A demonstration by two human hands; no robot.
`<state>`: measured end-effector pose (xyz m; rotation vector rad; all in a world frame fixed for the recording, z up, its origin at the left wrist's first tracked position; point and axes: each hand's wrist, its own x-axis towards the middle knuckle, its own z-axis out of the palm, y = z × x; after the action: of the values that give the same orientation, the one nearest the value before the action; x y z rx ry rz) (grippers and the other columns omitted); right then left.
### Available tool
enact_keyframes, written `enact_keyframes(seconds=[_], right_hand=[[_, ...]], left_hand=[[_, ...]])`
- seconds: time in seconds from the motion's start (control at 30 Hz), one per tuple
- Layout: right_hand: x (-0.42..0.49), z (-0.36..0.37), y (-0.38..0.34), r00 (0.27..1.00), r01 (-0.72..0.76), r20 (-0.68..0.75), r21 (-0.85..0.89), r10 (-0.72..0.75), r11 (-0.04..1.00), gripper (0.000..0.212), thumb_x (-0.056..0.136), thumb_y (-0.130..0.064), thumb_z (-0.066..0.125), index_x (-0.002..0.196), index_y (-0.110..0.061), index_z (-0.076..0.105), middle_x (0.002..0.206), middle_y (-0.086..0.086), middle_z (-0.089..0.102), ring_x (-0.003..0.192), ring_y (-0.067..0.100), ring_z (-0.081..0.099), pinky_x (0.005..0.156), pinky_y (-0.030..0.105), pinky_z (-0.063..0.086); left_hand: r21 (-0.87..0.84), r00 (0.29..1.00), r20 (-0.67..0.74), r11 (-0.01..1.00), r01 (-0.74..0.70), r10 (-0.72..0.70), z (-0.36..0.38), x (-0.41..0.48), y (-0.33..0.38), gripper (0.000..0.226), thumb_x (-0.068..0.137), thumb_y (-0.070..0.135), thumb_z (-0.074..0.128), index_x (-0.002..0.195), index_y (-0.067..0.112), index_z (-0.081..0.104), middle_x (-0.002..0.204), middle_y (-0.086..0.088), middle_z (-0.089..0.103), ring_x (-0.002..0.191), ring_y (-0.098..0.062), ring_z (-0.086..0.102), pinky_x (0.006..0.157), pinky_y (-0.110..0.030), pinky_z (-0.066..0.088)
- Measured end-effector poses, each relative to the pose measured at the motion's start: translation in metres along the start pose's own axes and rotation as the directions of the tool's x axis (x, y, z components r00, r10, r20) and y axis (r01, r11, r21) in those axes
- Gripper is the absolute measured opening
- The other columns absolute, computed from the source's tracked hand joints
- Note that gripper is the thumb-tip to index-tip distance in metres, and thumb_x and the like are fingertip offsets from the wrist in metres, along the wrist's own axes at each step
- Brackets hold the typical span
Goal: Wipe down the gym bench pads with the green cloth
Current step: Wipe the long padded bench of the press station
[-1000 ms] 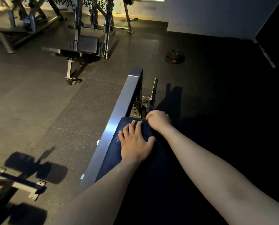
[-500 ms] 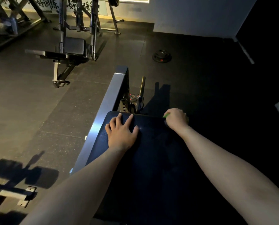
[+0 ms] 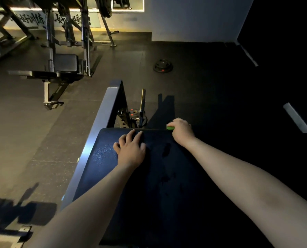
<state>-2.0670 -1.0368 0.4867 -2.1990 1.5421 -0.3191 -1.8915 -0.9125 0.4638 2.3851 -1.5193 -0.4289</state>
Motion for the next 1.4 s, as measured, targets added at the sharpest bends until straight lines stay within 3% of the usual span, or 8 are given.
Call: enact_keyframes(seconds=[0.2,0.47,0.6,0.7,0.87,0.93,1.3,1.4], right_hand=[[-0.017,0.007,0.005,0.989,-0.065,-0.132,0.061,0.073,0.996,0.052,0.086,0.012,0.043,0.125,-0.012,0.066,0.130,0.009,0.053,0.114,0.034,0.052,0.097,0.033,0.038],[-0.039,0.038,-0.073,0.958,0.272,0.040,0.201,-0.285,0.941,0.040,0.093,-0.006,0.051,0.129,-0.016,0.066,0.140,0.007,0.053,0.126,0.028,0.051,0.101,0.027,0.037],[-0.046,0.028,-0.051,0.935,0.332,0.061,0.184,-0.348,0.925,0.045,0.092,0.001,0.051,0.133,-0.013,0.063,0.142,0.010,0.052,0.131,0.029,0.046,0.109,0.029,0.033],[-0.044,0.007,-0.013,0.962,0.272,-0.031,0.159,-0.270,0.949,0.043,0.089,0.008,0.050,0.125,-0.008,0.068,0.131,0.014,0.060,0.121,0.033,0.053,0.105,0.031,0.037],[-0.037,-0.017,0.023,0.993,0.035,-0.118,0.141,-0.018,0.989,0.053,0.090,0.013,0.041,0.135,-0.010,0.059,0.140,0.014,0.052,0.124,0.034,0.051,0.108,0.037,0.036],[-0.042,-0.013,0.014,0.992,0.020,-0.128,0.148,-0.001,0.989,0.053,0.090,0.013,0.040,0.133,-0.010,0.060,0.139,0.013,0.052,0.123,0.034,0.051,0.103,0.037,0.037],[-0.075,0.020,-0.040,0.897,0.384,0.109,0.283,-0.427,0.879,0.041,0.092,-0.010,0.052,0.127,-0.026,0.067,0.125,0.005,0.064,0.114,0.028,0.059,0.098,0.033,0.046],[-0.064,0.011,-0.022,0.913,0.376,0.043,0.301,-0.406,0.876,0.046,0.086,0.007,0.052,0.123,-0.012,0.069,0.123,0.014,0.063,0.113,0.032,0.059,0.098,0.030,0.043]], left_hand=[[0.019,1.000,0.003,1.000,0.020,-0.020,0.000,-0.003,0.004,0.053,0.100,0.037,0.036,0.153,0.042,0.029,0.164,0.009,0.019,0.147,-0.019,0.011,0.113,-0.051,0.008],[-0.015,0.990,-0.124,0.997,0.072,-0.073,0.009,-0.025,0.014,0.047,0.100,0.035,0.041,0.146,0.033,0.044,0.160,0.006,0.030,0.141,-0.024,0.019,0.111,-0.053,0.013],[-0.062,0.989,-0.112,0.994,0.094,-0.100,0.008,-0.029,0.016,0.049,0.097,0.035,0.045,0.145,0.035,0.046,0.160,0.008,0.032,0.142,-0.023,0.020,0.112,-0.053,0.010],[-0.051,0.990,-0.107,0.995,0.084,-0.089,0.010,-0.033,0.016,0.050,0.098,0.036,0.044,0.148,0.036,0.043,0.162,0.008,0.029,0.144,-0.021,0.018,0.114,-0.055,0.008],[-0.063,0.989,-0.113,0.994,0.091,-0.098,0.013,-0.041,0.018,0.051,0.100,0.038,0.041,0.151,0.034,0.040,0.164,0.006,0.026,0.149,-0.017,0.015,0.116,-0.053,0.008],[-0.069,0.987,-0.120,0.993,0.100,-0.108,0.015,-0.047,0.019,0.051,0.101,0.038,0.042,0.151,0.032,0.039,0.164,0.006,0.025,0.150,-0.016,0.013,0.116,-0.051,0.006],[-0.076,0.977,-0.156,0.988,0.131,-0.142,0.022,-0.067,0.030,0.051,0.101,0.036,0.038,0.151,0.029,0.038,0.164,0.005,0.025,0.151,-0.016,0.012,0.117,-0.050,0.008],[-0.071,0.972,-0.167,0.985,0.159,-0.169,0.023,-0.072,0.032,0.052,0.102,0.039,0.038,0.153,0.028,0.035,0.165,0.005,0.024,0.152,-0.016,0.010,0.118,-0.049,0.004]])
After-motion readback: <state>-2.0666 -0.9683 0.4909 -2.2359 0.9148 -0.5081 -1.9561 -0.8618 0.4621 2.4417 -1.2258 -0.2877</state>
